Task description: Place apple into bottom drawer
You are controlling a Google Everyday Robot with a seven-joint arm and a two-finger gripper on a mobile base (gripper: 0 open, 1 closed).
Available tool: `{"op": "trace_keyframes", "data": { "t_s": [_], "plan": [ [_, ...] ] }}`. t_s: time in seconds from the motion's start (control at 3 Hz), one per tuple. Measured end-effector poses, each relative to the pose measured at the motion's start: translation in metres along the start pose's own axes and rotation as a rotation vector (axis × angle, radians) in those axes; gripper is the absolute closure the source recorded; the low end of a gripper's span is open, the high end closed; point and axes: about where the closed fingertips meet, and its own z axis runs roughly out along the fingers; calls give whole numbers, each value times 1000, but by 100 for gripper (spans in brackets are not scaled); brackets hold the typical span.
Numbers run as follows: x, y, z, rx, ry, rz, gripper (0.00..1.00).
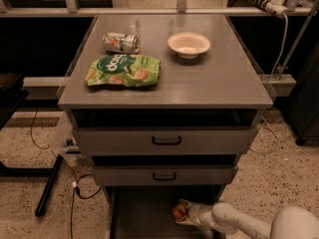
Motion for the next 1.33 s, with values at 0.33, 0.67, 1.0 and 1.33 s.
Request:
{"op": "trace_keyframes", "data": {
  "t_s": [0.33, 0.67, 1.0, 1.33],
  "plan": [
    [0, 0, 0, 0, 0, 0, 35],
    [0, 0, 0, 0, 0, 0, 13],
    [0, 0, 0, 0, 0, 0, 0],
    [0, 0, 0, 0, 0, 0, 0]
  ]
}}
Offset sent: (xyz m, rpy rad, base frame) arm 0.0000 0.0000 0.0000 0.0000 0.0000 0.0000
